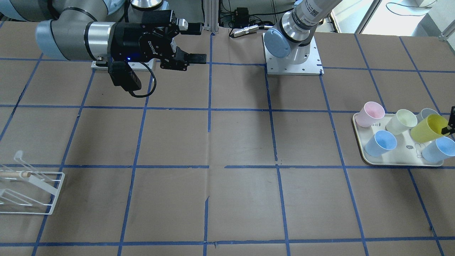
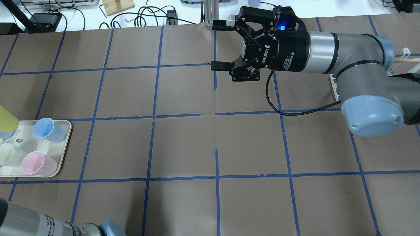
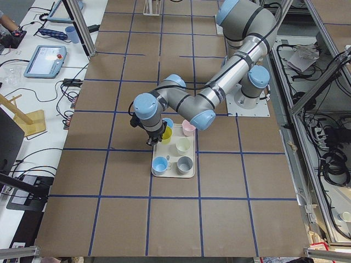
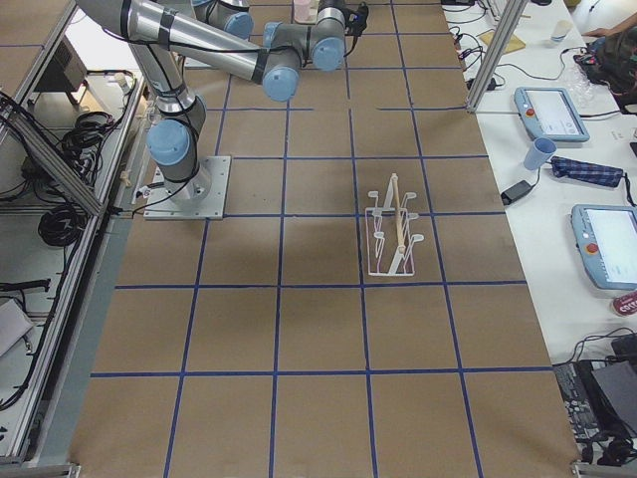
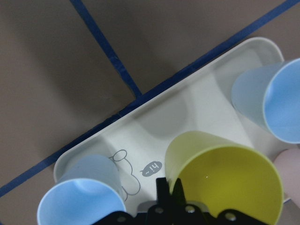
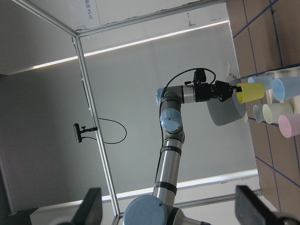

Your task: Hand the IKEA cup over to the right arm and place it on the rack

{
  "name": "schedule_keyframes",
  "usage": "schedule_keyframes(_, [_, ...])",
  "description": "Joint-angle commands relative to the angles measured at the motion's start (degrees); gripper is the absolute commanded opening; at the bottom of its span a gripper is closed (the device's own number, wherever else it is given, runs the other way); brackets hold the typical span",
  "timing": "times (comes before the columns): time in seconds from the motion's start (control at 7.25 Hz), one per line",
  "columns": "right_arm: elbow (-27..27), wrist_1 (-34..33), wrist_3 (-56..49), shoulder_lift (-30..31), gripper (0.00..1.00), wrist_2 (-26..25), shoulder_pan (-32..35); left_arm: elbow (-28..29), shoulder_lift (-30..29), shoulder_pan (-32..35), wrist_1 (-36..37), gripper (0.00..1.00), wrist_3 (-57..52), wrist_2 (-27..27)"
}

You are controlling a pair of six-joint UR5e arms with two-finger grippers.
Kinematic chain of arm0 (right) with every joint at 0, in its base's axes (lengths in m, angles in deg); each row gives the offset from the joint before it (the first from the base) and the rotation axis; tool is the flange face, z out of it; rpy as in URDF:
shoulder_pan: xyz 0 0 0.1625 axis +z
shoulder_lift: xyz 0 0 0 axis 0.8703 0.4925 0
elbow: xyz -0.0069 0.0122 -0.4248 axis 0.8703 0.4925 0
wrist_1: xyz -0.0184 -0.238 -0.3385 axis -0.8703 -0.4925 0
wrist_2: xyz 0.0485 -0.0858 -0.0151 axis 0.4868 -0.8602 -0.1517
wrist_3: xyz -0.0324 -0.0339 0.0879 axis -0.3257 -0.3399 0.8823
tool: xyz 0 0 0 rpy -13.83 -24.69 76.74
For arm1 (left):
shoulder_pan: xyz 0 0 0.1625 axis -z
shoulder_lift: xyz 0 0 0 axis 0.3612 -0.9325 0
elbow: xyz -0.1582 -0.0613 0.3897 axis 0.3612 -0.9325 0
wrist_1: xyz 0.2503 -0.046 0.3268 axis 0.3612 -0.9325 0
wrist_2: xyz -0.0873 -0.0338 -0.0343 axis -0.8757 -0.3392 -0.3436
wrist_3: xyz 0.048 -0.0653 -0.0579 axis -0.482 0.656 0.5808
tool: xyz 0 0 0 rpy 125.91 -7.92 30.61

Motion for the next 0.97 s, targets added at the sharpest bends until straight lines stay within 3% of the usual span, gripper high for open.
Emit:
schedule_keyframes(0.0, [-0.34,-0.69,0.64,-0.19,1.0,0.46,0.1,2.51,4.98,0.06,-19.04,0.0,10.98,-9.08])
schedule_keyframes(0.28, [-0.34,-0.7,0.81,-0.19,1.0,0.73,0.1,1.38,9.29,0.06,-36.71,0.0,19.18,-23.38])
schedule_keyframes(0.55, [-0.25,-0.69,0.81,-0.28,1.0,0.73,0.1,-0.38,12.64,1.63,-49.12,0.0,19.48,-32.54])
schedule_keyframes(0.83, [-0.34,-0.69,0.9,-0.28,1.0,0.73,0.1,-1.61,15.11,7.23,-58.55,0.0,21.22,-43.52])
